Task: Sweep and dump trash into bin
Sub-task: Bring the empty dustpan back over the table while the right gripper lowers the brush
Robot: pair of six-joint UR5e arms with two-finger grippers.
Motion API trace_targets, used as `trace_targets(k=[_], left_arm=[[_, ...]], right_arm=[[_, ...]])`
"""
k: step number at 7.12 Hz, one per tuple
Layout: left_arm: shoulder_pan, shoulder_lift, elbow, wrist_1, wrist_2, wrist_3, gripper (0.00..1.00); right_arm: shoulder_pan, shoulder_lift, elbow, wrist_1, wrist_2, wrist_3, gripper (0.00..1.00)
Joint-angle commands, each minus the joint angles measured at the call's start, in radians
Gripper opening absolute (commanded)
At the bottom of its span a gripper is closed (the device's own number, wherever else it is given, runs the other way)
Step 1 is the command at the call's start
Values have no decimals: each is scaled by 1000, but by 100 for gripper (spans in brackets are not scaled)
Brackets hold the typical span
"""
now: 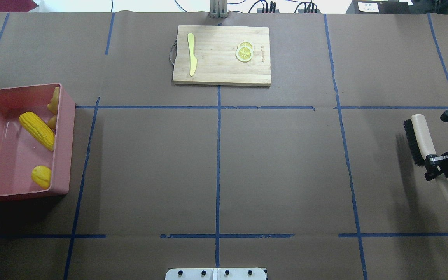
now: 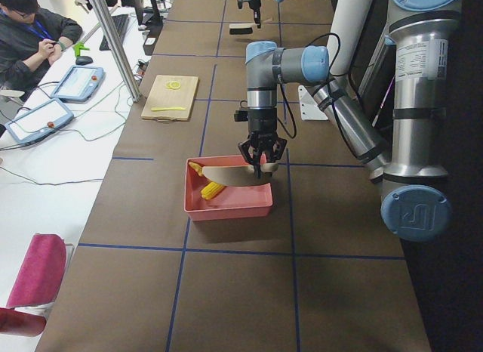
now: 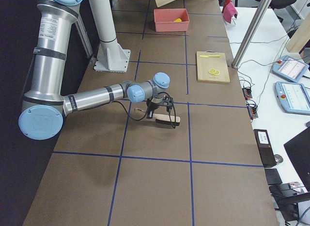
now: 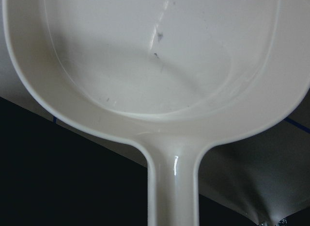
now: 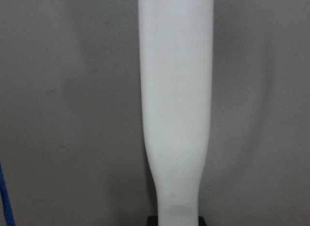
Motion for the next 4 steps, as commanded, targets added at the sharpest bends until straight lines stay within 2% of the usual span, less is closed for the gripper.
trace_targets(k=[1, 2, 3, 4], left_arm=[[0, -29, -1, 2, -23, 1, 0], [0, -35, -1, 1, -24, 1, 0], [0, -35, -1, 0, -25, 1, 0], [0, -56, -2, 2, -54, 1, 0]], right_arm=[[-15, -41, -87, 179, 6, 29, 1], [-15, -47, -108, 250, 12, 37, 1], [-15, -49, -109, 250, 12, 36, 2], [-17, -49, -109, 249, 12, 34, 16]])
